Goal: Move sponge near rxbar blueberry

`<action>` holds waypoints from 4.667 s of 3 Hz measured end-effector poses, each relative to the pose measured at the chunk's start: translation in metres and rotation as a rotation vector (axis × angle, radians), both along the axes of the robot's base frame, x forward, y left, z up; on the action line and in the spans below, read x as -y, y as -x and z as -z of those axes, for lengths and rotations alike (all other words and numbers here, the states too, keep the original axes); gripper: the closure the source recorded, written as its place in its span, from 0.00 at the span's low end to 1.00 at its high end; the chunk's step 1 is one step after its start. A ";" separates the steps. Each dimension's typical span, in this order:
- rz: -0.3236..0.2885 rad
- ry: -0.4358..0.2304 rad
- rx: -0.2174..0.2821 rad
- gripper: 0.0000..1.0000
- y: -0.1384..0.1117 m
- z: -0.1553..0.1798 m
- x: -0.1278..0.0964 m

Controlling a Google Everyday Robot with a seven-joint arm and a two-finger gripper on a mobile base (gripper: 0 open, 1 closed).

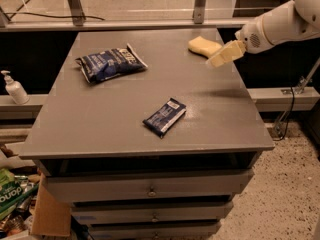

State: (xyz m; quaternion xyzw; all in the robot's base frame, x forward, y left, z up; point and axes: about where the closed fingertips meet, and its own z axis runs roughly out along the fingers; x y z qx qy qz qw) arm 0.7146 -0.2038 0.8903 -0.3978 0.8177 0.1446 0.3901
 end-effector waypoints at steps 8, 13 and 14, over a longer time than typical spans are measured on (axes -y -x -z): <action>0.093 0.049 -0.042 0.88 -0.098 0.049 -0.003; -0.169 0.021 0.005 1.00 0.023 0.002 -0.053; -0.226 0.043 0.015 1.00 0.032 0.002 -0.064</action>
Offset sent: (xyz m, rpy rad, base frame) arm 0.0853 0.0237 -0.0353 -0.1387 -0.0806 0.0676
